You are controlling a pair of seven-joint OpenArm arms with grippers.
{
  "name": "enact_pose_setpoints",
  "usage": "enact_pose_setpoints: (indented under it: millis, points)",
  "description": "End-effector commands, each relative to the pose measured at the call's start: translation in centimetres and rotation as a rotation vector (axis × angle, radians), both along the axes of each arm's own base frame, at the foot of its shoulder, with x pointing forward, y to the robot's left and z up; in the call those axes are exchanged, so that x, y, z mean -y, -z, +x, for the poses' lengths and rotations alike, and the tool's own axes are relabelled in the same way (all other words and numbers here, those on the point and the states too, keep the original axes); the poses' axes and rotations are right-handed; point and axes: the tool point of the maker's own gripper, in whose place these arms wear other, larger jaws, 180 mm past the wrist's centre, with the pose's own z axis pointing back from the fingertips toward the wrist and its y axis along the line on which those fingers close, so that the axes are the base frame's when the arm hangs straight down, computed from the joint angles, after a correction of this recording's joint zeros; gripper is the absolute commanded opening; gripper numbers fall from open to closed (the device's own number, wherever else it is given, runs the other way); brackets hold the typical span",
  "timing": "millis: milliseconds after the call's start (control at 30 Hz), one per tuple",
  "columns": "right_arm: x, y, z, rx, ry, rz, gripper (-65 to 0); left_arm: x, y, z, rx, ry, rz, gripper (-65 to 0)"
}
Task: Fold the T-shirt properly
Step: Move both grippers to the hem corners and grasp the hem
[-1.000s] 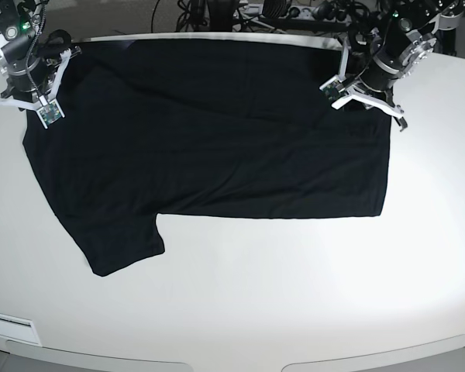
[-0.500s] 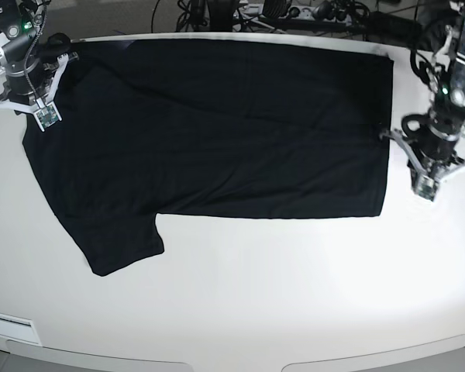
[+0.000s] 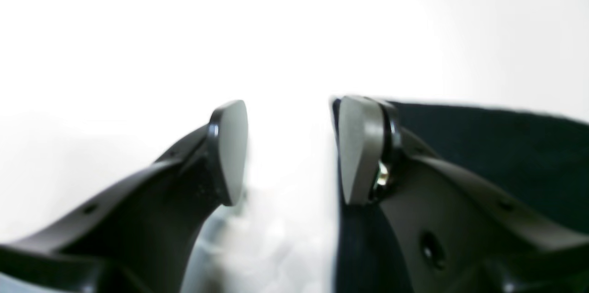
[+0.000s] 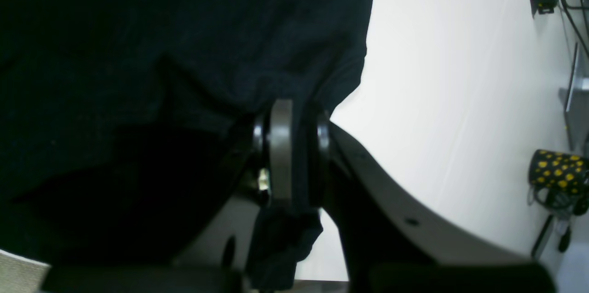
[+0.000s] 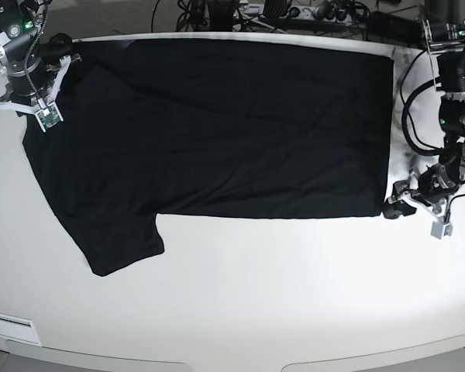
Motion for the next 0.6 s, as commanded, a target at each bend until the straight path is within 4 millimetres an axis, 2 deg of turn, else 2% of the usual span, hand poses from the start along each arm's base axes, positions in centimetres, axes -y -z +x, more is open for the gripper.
enact_pose_setpoints:
  millis: [0,167,400,433,467,533,567]
  points:
    - [0.0,-1.0,0.7,0.037,-0.014,-0.013,-55.6,0.2,-0.9,0.7,0.009,0.016,-0.025,-31.4]
    - [0.0,-1.1,0.8,0.045,-0.017,-0.010,-55.6,3.6,1.9,-1.1,-0.116,0.097,-0.179,-31.4]
    - [-0.1,-1.4,1.2,0.066,-0.020,-0.006,-55.6,6.4,3.2,-2.2,-0.177,0.167,-0.221,-32.7]
    - [-0.1,-1.5,1.4,0.074,-0.019,-0.005,-55.6,6.4,3.2,-2.1,-0.174,0.166,-0.221,-35.5]
    - [-0.1,-1.8,1.7,0.089,-0.013,-0.004,-55.5,6.4,3.1,-2.0,-0.171,0.165,-0.220,-41.7]
    - [0.1,-2.8,2.9,0.147,0.007,0.002,-55.5,6.2,3.0,-2.0,-0.172,0.164,-0.217,-60.7]
    - [0.3,-3.4,3.7,0.183,0.021,0.003,-54.6,6.2,3.0,-2.0,-0.172,0.164,-0.216,-65.0]
